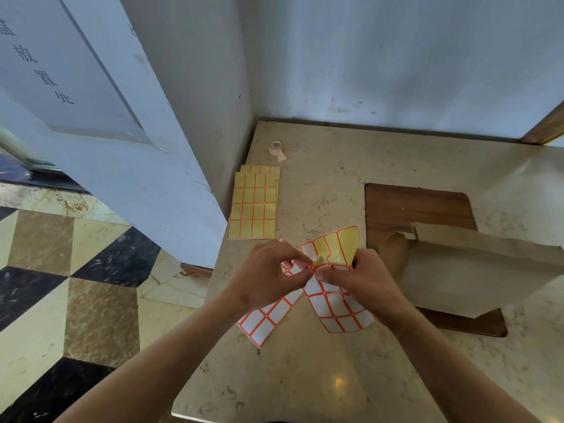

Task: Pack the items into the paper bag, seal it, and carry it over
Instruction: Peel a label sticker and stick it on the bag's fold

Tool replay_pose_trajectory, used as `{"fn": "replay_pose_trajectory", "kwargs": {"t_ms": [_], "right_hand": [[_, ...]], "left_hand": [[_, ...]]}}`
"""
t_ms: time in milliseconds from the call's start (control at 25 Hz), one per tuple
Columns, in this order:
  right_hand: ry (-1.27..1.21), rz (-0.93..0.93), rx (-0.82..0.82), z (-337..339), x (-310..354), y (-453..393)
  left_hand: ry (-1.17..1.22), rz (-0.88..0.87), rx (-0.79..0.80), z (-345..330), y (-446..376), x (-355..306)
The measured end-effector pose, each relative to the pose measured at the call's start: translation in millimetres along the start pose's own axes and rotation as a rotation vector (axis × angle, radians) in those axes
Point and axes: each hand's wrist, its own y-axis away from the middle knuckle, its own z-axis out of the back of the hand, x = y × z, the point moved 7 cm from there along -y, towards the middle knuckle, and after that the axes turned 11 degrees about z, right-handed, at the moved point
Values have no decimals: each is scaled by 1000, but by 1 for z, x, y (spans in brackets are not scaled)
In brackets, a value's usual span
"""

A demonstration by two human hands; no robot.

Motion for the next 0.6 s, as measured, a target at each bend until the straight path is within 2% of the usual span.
{"fn": "replay_pose_trajectory", "kwargs": {"t_ms": [280,440,600], "right_hand": [[-18,38,1,2,8,2],[-2,134,1,4,14,2],[23,139,8,4,10,0]], "left_hand": [[22,35,-20,-2,-2,3],[197,85,39,-3,-4,10],[282,94,85,-2,-5,11]]}}
